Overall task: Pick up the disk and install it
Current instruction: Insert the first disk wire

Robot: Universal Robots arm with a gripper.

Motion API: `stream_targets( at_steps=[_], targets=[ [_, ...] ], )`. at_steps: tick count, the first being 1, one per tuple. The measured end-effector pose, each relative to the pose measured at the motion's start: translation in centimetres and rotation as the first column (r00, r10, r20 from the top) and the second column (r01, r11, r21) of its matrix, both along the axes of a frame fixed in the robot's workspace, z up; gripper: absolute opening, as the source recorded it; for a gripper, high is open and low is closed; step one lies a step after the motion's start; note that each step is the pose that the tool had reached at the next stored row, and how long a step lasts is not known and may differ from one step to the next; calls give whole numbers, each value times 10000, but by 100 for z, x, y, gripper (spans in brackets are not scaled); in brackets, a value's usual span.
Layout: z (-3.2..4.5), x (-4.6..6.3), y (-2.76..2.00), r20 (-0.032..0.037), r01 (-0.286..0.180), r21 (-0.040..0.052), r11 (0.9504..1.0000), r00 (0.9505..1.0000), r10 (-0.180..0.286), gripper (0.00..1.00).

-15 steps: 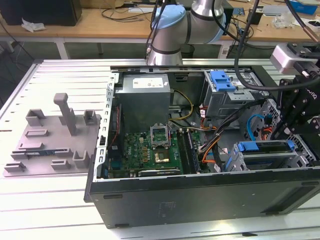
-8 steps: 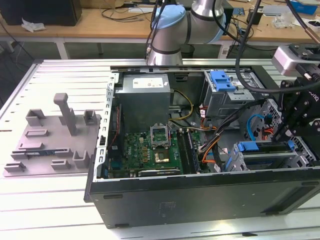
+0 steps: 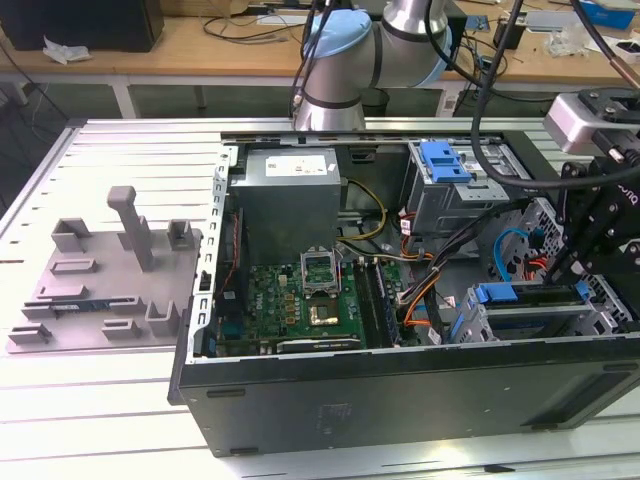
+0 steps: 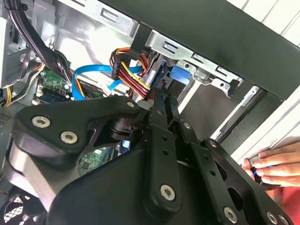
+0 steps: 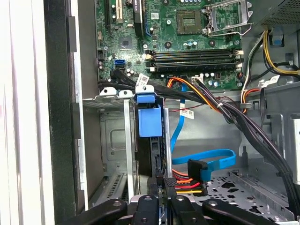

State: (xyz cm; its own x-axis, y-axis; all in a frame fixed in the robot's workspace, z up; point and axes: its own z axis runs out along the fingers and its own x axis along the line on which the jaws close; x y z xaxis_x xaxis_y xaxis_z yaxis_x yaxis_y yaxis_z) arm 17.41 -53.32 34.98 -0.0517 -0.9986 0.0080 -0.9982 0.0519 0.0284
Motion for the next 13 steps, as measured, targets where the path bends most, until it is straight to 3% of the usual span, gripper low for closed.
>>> stream_targets(
  at_steps=[4, 13],
  targets=[
    [-1, 0, 13, 31, -1, -1, 10000, 10000, 1, 17],
    [-38, 4, 12, 32, 0, -1, 10000, 10000, 0, 17]
  ],
)
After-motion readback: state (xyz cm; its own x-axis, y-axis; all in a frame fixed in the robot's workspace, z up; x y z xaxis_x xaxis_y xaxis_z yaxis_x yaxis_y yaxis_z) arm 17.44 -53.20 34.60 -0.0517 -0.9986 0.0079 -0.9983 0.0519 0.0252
